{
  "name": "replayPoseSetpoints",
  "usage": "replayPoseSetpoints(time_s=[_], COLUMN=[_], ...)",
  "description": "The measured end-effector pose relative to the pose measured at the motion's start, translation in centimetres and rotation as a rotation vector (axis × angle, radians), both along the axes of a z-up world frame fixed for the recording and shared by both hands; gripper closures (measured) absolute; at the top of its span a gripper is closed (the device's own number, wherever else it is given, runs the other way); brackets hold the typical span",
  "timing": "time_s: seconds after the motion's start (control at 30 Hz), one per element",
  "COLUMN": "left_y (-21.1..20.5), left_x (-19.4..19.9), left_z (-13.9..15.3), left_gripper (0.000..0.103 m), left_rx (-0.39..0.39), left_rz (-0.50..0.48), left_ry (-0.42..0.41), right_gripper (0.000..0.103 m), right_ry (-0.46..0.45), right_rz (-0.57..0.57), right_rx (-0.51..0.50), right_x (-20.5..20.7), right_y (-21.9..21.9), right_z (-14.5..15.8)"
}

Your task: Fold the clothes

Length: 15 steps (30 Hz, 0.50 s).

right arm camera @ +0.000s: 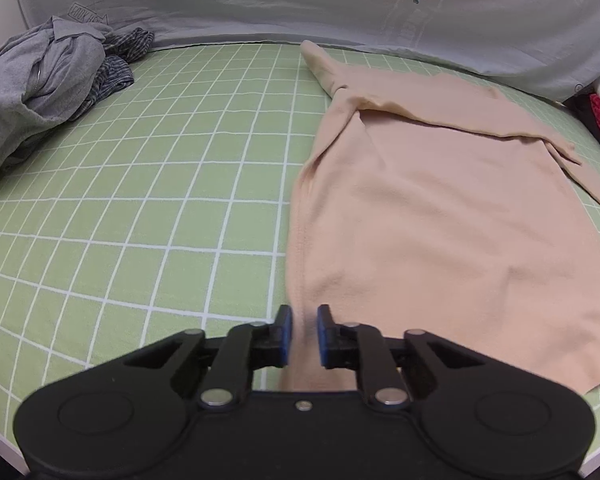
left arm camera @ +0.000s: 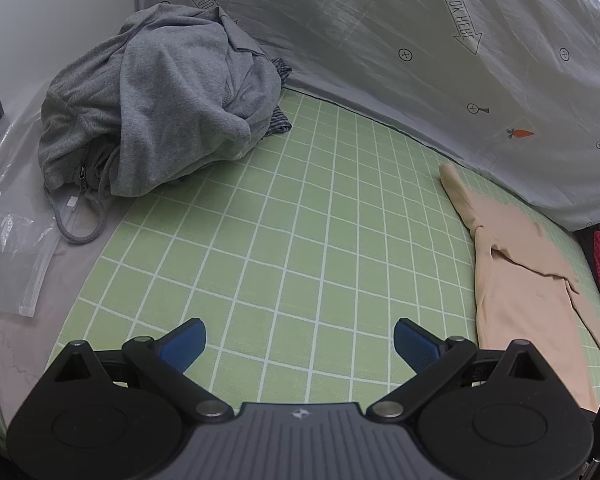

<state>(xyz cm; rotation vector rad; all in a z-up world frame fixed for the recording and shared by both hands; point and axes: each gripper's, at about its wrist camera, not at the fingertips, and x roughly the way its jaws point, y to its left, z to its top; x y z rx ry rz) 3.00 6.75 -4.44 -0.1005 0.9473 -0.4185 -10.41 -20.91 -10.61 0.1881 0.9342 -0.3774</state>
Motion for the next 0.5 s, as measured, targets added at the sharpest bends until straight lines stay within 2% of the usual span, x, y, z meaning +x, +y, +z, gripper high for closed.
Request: replayPoseSetpoints(time_s=[0.27,0.4,0.5], left_y=[-3.6,-7.3,-10.0], left_x=[-1.3,-2.8,-4.4], left_z=[0.9,1.1,1.0], left_gripper=[0.003,0.003,0.003], left_rx=[-0.039,-0.047,-0.022], left_rz=[0.019,0.005,-0.018], left_ry=[-0.019,-0.017,-0.015], right_gripper=[0.101,0.101,0.101], right_ry=[-0.163,-0.174,-0.167], right_rz=[0.029,-0.008,-0.074], right_rx=[0.041,0.052,0.088], right_x=[-3.1,-5.3,-6.9], right_y=[-3.4,-7.5,-11.3], right_z=[3.5,4.3,4.0])
